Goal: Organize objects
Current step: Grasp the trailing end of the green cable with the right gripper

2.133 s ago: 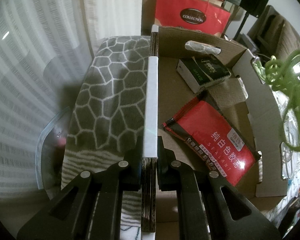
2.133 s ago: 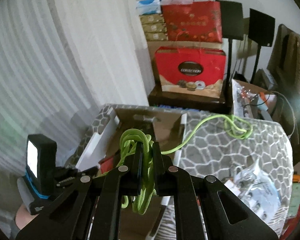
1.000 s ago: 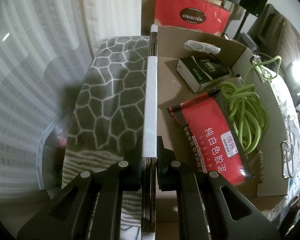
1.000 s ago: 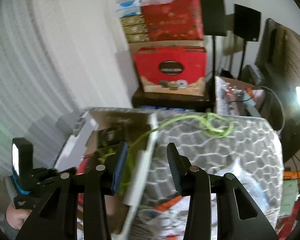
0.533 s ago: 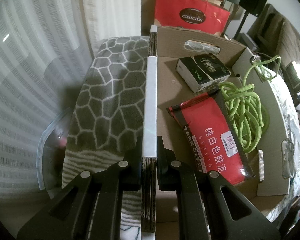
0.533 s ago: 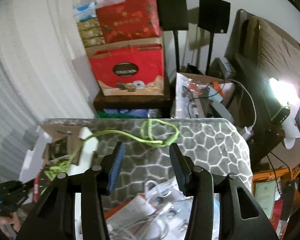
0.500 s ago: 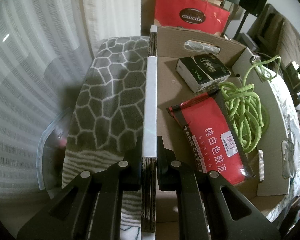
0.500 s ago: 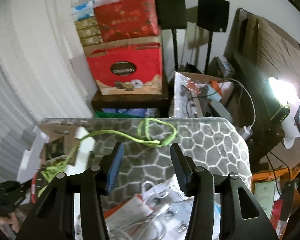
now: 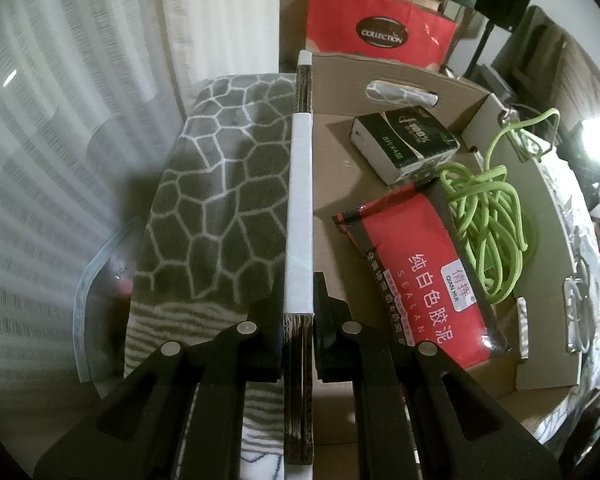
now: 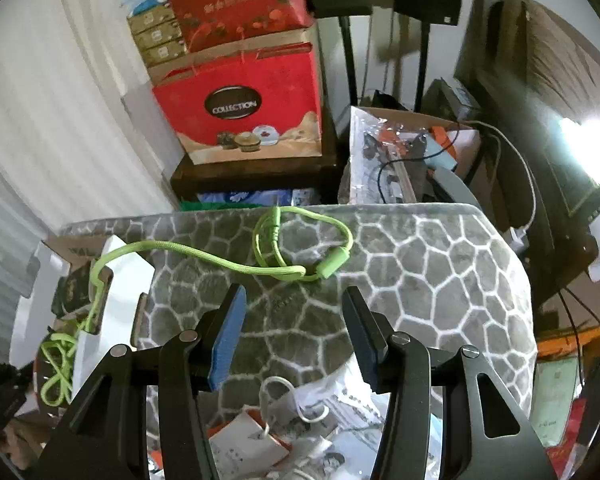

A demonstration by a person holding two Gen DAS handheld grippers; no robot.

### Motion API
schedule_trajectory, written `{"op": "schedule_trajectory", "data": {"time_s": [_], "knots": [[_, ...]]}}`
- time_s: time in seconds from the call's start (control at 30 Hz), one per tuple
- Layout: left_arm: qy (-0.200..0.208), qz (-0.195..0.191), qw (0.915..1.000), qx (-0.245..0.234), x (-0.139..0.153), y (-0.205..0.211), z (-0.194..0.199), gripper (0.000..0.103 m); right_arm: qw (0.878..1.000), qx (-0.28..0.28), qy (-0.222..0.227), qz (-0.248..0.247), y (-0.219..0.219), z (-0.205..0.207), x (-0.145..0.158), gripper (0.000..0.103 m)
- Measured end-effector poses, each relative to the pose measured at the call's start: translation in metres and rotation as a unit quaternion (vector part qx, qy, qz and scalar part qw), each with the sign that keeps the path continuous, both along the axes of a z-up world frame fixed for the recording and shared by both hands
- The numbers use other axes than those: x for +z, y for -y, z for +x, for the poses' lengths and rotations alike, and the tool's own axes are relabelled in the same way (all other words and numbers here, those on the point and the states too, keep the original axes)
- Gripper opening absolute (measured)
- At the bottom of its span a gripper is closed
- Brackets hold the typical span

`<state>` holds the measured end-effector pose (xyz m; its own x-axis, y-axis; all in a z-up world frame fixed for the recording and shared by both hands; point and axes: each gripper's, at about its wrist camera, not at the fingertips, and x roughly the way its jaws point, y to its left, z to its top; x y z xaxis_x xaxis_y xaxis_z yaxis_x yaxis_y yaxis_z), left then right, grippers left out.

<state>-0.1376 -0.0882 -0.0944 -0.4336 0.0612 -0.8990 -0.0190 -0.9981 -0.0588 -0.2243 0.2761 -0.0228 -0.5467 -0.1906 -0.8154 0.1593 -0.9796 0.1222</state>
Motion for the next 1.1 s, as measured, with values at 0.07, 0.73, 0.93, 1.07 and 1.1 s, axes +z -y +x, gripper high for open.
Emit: {"op": "schedule_trajectory", "data": {"time_s": [0.07,0.73,0.93,1.07,1.1], "knots": [[0.0,-0.001,1.0,0.0,0.0,0.0,0.0,0.01,1.0,0.002,0.002,0.009,0.006,-0.006,-0.004,0.051],[0.0,-0.002,1.0,0.0,-0.001,-0.004,0.001,0.01,0.998,0.027,0.032,0.038,0.032,-0.052,-0.043,0.017],[0.0,-0.002,1.0,-0.001,-0.001,-0.004,0.001,0.01,0.999,0.022,0.028,0.027,0.027,-0.048,-0.038,0.006],[0.001,-0.001,1.0,0.001,-0.001,-0.003,0.0,0.01,0.999,0.023,0.016,0.024,0.027,-0.041,-0.025,0.005],[0.001,-0.001,1.0,0.001,-0.002,-0.003,0.0,0.01,0.999,0.022,0.011,0.023,0.028,-0.038,-0.02,0.005]]}}
